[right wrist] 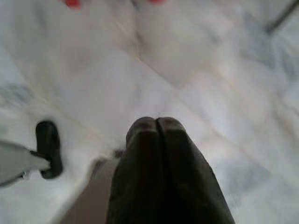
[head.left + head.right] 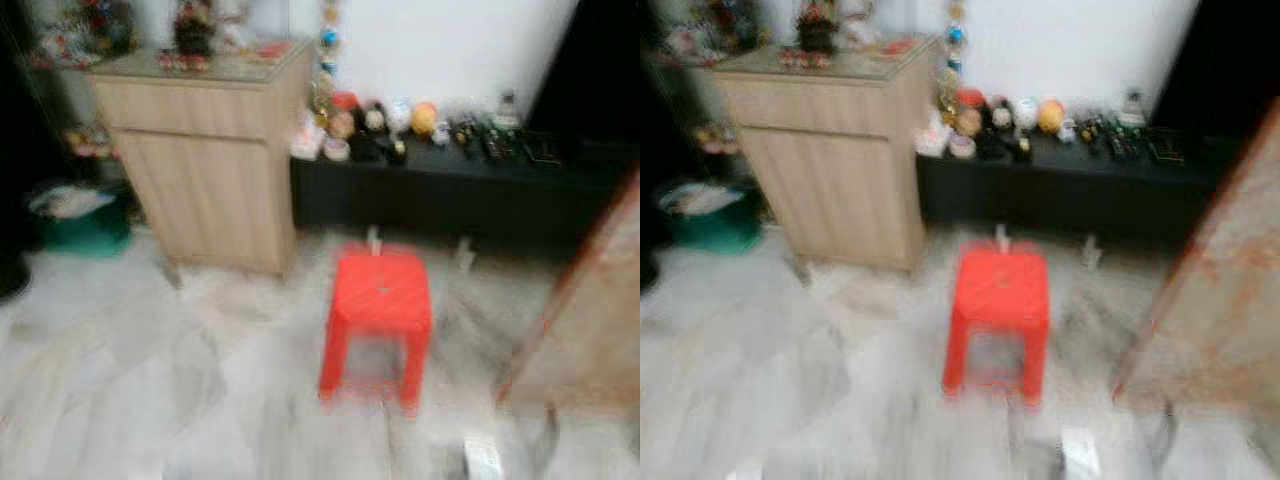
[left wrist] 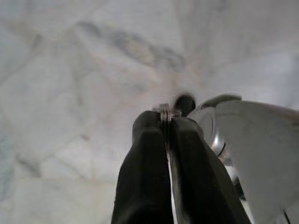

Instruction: Hang keys on a hook

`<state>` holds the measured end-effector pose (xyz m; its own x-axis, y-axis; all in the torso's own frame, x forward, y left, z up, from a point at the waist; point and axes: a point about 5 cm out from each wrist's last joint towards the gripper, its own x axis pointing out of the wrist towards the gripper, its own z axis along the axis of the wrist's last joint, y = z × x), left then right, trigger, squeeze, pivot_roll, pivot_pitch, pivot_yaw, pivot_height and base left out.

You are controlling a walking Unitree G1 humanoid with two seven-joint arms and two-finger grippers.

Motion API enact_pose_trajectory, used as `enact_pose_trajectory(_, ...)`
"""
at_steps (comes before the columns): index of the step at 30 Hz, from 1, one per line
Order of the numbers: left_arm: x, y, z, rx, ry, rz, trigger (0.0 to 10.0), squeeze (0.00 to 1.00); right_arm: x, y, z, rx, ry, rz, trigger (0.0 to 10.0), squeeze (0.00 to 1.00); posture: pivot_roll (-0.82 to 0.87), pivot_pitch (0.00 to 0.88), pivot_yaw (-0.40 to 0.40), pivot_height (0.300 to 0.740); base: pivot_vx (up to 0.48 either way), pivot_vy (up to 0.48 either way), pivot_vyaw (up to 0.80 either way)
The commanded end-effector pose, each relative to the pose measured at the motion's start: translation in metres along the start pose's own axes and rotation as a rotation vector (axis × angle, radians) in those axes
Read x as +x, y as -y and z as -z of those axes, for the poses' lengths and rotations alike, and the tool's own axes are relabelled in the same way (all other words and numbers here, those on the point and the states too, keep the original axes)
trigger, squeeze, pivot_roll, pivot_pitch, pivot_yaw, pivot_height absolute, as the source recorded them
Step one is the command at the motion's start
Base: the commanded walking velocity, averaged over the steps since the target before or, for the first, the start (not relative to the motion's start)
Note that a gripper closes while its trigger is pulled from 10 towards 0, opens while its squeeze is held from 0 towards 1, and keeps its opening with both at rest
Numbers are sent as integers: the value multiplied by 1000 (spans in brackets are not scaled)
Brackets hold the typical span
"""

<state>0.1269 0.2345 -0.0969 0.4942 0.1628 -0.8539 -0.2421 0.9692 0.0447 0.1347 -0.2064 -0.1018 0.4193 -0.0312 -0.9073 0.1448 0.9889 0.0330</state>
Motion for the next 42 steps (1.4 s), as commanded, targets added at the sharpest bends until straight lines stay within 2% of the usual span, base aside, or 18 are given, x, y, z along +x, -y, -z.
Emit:
enact_pose_trajectory(1, 1, -6, -10, 27, 24, -12, 10000, 0, 2, -7, -8, -8, 21, -19, 10000, 0, 64, 0, -45, 736, 0, 0, -769)
enact_pose_trajectory(7, 1, -4, -9, 56, 19, 0, 10000, 0, 2, -8, -8, 3, 30, -19, 10000, 0, 64, 0, -44, 736, 0, 0, -732)
enact_pose_trajectory(10, 1, -3, -9, 59, 19, 5, 10000, 0, 2, -7, -9, -2, 35, -19, 10000, 0, 63, 0, -44, 736, 0, -289, 0)
enact_pose_trajectory(19, 3, -3, -19, 92, 35, 13, 10000, 0, 3, -15, -20, 4, 61, -27, 10000, 0, 43, 0, 5, 736, 0, -480, 0)
enact_pose_trajectory(24, 3, -1, -15, 105, 22, 24, 10000, 0, 3, -11, -17, 36, 52, -6, 10000, 0, -2, 0, 33, 736, 0, -480, 0)
enact_pose_trajectory(35, 3, 7, -13, 153, 13, 59, 10000, 0, 1, 0, -16, 12, 48, 29, 10000, 0, -63, 0, 53, 736, 0, -480, -732)
enact_pose_trajectory(42, 4, 2, -20, 173, 22, 53, 10000, 0, 2, -8, -22, 38, 74, 19, 10000, 0, -76, 0, 60, 736, 0, -480, -320)
